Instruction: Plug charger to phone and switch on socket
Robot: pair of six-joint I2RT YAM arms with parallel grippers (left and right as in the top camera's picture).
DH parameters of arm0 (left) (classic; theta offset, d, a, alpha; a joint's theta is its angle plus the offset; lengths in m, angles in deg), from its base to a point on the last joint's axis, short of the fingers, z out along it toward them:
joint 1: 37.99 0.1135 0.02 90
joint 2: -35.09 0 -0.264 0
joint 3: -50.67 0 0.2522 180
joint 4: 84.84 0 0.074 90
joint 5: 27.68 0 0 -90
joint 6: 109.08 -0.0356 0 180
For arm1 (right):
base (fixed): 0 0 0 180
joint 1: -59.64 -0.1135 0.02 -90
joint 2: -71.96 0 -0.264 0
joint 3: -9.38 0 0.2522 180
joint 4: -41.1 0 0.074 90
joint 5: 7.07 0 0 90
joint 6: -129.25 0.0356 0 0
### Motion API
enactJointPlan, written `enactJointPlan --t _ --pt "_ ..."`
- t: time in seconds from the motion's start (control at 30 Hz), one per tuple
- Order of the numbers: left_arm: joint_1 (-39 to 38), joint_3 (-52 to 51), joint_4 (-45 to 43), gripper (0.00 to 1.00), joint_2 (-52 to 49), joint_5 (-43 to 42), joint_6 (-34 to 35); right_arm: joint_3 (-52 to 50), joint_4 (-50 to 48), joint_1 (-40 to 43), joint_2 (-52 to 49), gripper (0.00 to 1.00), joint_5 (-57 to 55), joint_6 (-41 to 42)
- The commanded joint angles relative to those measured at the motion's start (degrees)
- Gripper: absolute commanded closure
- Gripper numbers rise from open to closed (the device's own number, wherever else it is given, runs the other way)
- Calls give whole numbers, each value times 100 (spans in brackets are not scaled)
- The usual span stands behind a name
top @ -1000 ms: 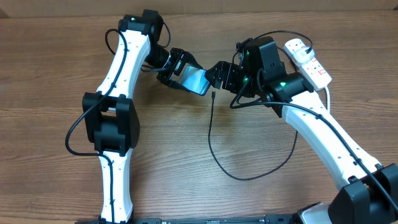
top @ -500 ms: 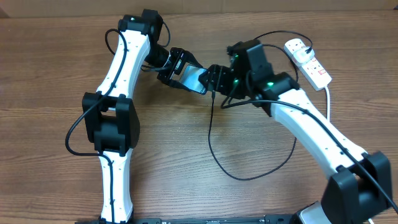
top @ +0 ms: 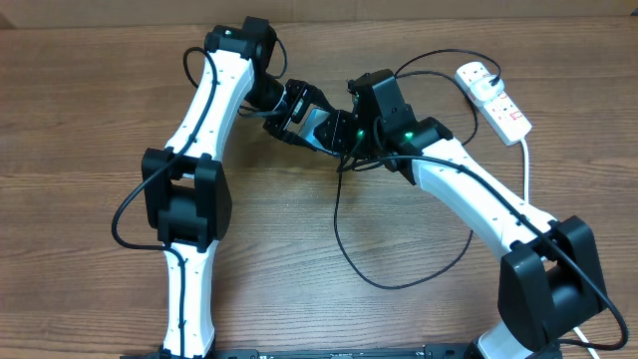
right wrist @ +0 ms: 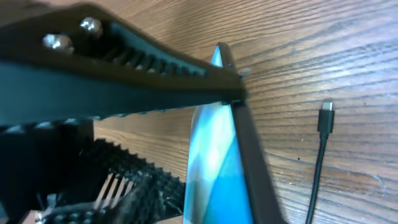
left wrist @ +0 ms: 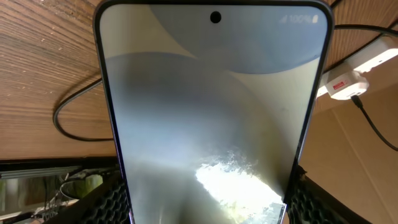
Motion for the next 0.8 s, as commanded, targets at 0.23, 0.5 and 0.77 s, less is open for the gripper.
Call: enactJointPlan --t 0.23,0.5,0.77 --pt "-39 162 7 96 -7 -260 13 105 -70 -9 -11 82 -96 22" --pt "-39 162 9 96 -7 -267 4 105 -70 -9 -11 96 -96 20" --pt "-24 162 7 96 -7 -271 -619 114 -92 162 -4 96 -118 17"
